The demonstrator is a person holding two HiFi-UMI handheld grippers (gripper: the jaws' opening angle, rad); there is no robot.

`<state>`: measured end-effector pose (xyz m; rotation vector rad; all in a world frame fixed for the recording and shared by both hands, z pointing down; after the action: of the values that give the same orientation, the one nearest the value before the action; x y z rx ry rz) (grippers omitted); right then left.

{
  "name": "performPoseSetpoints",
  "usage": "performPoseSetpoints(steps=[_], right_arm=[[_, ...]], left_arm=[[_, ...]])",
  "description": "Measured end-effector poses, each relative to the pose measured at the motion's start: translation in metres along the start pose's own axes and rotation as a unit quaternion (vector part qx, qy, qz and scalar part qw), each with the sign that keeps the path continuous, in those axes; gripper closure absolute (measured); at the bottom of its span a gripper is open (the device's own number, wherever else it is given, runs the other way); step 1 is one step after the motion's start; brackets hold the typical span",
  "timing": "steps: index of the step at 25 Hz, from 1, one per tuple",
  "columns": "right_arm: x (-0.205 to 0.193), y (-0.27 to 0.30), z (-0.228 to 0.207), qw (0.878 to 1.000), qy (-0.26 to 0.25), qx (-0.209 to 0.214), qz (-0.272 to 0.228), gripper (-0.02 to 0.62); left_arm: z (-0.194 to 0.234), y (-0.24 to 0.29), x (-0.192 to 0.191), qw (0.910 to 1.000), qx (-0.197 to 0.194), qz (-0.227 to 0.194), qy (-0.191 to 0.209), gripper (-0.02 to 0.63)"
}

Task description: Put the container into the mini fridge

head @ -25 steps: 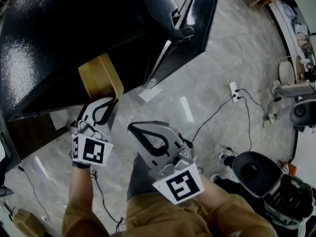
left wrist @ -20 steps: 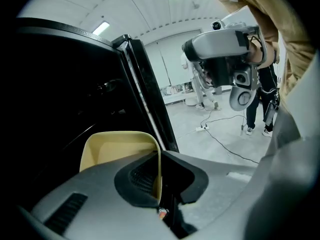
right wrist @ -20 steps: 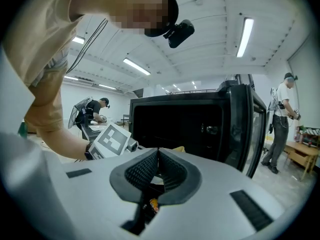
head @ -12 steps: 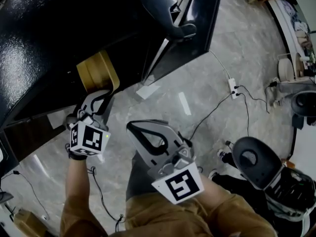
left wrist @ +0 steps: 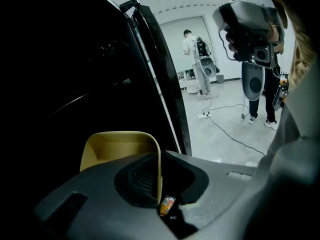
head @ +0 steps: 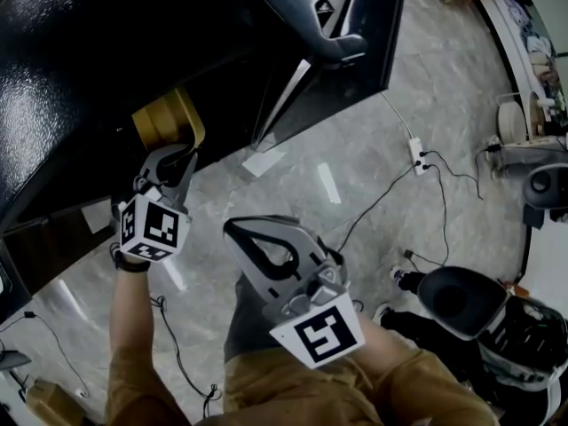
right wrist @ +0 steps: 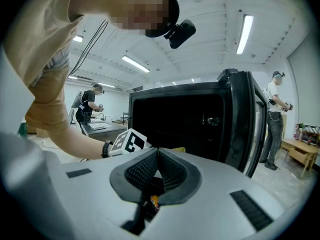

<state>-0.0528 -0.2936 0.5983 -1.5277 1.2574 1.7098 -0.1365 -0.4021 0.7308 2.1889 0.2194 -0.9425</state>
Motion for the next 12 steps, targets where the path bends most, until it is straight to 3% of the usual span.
performPoseSetpoints(steps=[12], right_arm=[[0.006, 0.003, -0.001, 1.0, -0.003, 0.004, -0.004, 0.594]], left_arm=[[0.025, 0.029, -0.004, 0.999, 0.023, 0.023, 0.029, 0.591]])
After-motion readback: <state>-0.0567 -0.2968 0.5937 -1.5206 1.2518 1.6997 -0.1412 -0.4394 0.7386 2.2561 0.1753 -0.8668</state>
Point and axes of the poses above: the fingertips, and each gripper's own axes: y forward along the fingers, z to its left, x out of its top, the point moved 3 cm from there along -y, backward along the fingers, and after that the axes turned 13 degrees about x, right-handed, at the moved point
